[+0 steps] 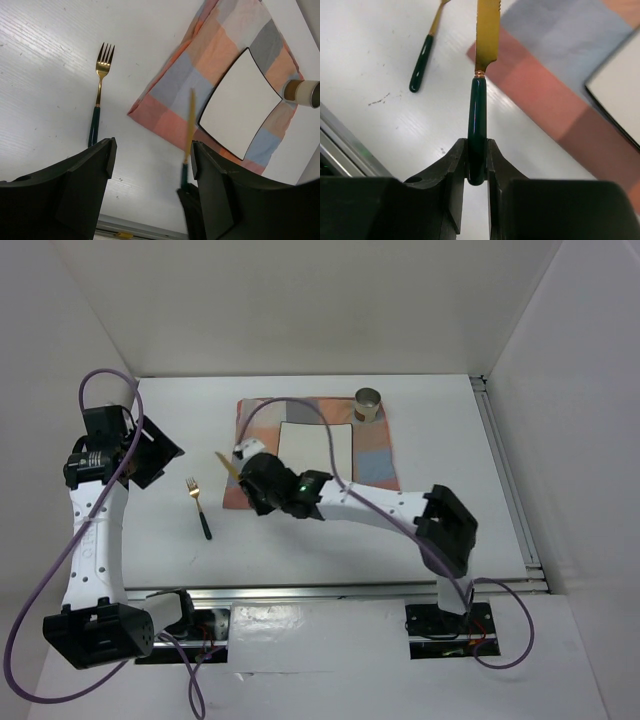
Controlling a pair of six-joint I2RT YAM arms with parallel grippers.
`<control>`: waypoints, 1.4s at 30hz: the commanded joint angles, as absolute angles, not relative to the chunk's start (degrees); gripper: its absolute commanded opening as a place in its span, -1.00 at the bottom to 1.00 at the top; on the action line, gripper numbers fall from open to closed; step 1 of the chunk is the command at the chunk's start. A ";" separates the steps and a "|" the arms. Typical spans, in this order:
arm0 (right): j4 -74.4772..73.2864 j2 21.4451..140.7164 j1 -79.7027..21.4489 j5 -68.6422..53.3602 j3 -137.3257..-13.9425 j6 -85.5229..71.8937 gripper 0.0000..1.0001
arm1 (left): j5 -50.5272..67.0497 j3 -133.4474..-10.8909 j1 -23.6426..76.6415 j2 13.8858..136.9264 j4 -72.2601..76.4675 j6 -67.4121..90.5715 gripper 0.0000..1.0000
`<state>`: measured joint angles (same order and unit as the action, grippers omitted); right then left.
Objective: Set the dinner table for one person
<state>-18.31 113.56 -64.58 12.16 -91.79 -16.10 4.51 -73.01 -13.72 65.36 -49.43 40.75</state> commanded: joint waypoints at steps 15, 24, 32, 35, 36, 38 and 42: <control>-20.13 80.50 -28.41 4.48 -56.43 -25.85 -1.00 | 7.47 -74.09 -11.17 67.41 -44.39 37.18 0.56; -14.60 89.01 -20.39 0.00 -58.44 -18.90 -1.00 | 7.47 -74.09 -9.41 69.26 -44.38 36.12 0.59; -12.04 94.22 -19.25 -0.62 -61.17 -17.05 -1.00 | 7.47 -74.09 -8.88 70.92 -44.38 36.12 0.59; -10.63 94.75 -19.25 -0.09 -61.78 -17.05 -1.00 | 7.47 -74.09 -8.88 70.93 -44.38 36.12 0.59; -10.63 95.36 -19.25 -0.09 -61.79 -17.05 -1.00 | 7.47 -74.09 -8.88 70.93 -44.38 36.12 0.59; -10.11 95.89 -18.73 -0.09 -62.84 -17.05 -1.00 | 6.95 -74.09 -8.88 70.93 -44.38 36.12 0.59; -9.58 98.08 -18.11 -0.09 -64.07 -17.05 -1.00 | 6.94 -74.09 -8.88 71.98 -44.38 36.12 0.59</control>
<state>-13.04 96.84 -19.07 -0.30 -60.75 -18.06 6.94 -73.01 -8.99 71.18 -45.78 37.47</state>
